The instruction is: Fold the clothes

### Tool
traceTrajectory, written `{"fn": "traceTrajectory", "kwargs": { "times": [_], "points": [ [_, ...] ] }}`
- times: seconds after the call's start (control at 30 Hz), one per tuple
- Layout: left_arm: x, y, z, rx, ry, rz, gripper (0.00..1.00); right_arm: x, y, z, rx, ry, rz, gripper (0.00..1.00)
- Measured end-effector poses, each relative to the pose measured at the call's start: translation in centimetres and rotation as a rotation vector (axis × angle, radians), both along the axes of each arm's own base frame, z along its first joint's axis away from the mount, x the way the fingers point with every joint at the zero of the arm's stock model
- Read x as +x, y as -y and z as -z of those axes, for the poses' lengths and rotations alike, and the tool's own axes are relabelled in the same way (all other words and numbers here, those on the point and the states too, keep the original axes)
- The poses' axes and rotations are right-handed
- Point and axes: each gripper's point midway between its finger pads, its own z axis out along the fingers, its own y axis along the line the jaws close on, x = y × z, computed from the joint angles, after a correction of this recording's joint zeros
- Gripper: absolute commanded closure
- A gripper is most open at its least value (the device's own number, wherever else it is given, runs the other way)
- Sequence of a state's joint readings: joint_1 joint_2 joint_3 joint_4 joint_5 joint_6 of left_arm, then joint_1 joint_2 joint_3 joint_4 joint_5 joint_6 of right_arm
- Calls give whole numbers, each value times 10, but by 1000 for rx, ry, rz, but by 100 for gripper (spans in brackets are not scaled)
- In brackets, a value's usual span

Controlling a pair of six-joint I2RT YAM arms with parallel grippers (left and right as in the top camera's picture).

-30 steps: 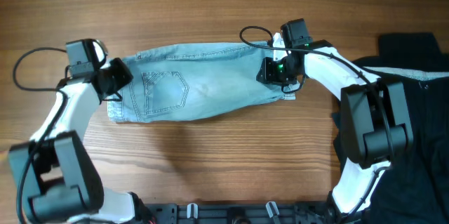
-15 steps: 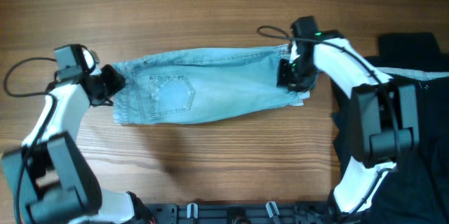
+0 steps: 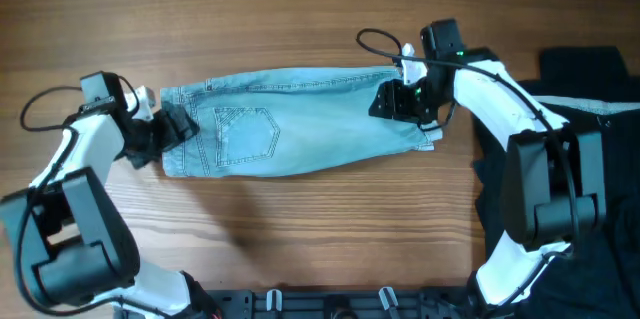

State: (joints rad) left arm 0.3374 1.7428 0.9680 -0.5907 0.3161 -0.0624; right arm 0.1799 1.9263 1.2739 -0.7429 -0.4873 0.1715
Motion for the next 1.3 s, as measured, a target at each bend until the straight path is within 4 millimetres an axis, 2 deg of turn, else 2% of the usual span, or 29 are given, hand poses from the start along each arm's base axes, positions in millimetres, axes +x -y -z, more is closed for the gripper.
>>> {"fn": "traceTrajectory", "kwargs": {
  "times": [0.03, 0.13, 0.27, 0.33, 0.5, 0.6, 0.63, 0.67, 0.73, 0.8, 0.87, 0.93, 0.97, 1.03, 1.23, 1.27, 1.3],
  "points": [
    [2, 1, 2, -6, 7, 25, 5, -3, 1, 4, -2, -5, 1, 35],
    [11, 3, 3, -34, 31, 56, 30, -5, 1, 8, -3, -12, 6, 35],
    [18, 11, 8, -64, 54, 119, 85, -4, 1, 8, -1, -4, 6, 35],
    [16, 17, 13, -77, 41, 137, 94, -4, 1, 8, -1, -4, 6, 36],
    [9, 27, 14, -123, 10, 148, 96, -4, 1, 8, -2, -7, 7, 38],
    [-14, 29, 7, -179, -112, 105, 96, -13, 3, 10, -9, -47, 9, 39],
    [-19, 27, -1, -193, -156, 90, 96, -16, 3, 9, -12, -58, 9, 38],
    [-20, 23, -15, -195, -189, 75, 96, -16, 4, 8, -16, -59, 9, 38],
    [-10, 9, -47, -157, -183, 57, 96, -14, 5, 0, -20, -35, 10, 37],
    [6, -9, -106, -69, -134, 49, 96, -8, 5, -21, -15, 28, 12, 37],
    [16, -17, -153, -4, -53, 49, 96, -1, 4, -42, -10, 91, 15, 37],
    [20, -18, -185, 43, 11, 54, 96, 2, 5, -57, -11, 129, 18, 36],
    [22, -14, -197, 64, 40, 64, 96, 1, 6, -58, -14, 128, 19, 36],
    [24, 4, -200, 60, 38, 91, 96, -2, 7, -57, -21, 117, 20, 35],
    [32, 101, -198, 36, 29, 244, 96, 1, 16, -53, -74, 111, 63, 35],
    [32, 123, -193, 56, 16, 267, 96, 1, 19, -52, -87, 110, 72, 35],
    [31, 133, -188, 64, 1, 268, 96, 1, 19, -51, -91, 106, 74, 34]
  ]
}}
